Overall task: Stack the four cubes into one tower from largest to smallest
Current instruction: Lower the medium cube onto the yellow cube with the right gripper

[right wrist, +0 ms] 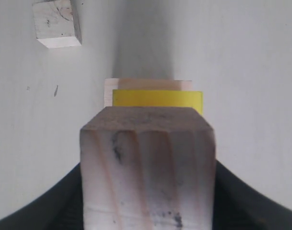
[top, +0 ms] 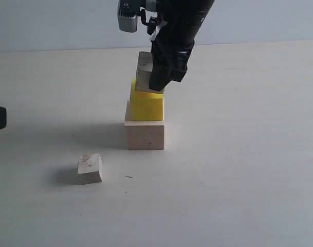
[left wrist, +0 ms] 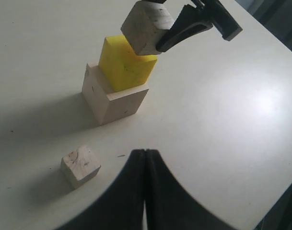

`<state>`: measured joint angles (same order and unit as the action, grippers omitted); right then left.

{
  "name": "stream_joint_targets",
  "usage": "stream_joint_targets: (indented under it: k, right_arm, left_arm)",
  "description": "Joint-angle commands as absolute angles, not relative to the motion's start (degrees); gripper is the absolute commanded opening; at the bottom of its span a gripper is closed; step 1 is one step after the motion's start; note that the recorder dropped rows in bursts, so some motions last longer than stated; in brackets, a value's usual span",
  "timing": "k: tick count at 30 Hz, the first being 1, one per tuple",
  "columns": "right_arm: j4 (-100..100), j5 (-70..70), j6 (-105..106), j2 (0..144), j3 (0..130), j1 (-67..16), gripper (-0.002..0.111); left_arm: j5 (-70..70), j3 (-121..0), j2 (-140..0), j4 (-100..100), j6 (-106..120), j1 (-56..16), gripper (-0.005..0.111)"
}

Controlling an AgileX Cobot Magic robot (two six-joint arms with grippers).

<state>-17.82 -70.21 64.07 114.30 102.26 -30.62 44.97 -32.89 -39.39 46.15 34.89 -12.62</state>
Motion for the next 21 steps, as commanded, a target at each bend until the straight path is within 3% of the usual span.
stream_joint_targets:
  k: [1, 21]
  right_arm:
    - [-18.4, -70.0, 64.4, 114.1, 102.1, -30.7, 0.0]
    - [-18.4, -67.5, 62.4, 114.1, 102.1, -30.7, 0.0]
  left_arm:
    - [43.9, -32.7, -39.3, 46.0, 35.1, -12.6, 0.0]
    - [43.6, -32.7, -39.3, 46.0, 35.1, -12.6, 0.0]
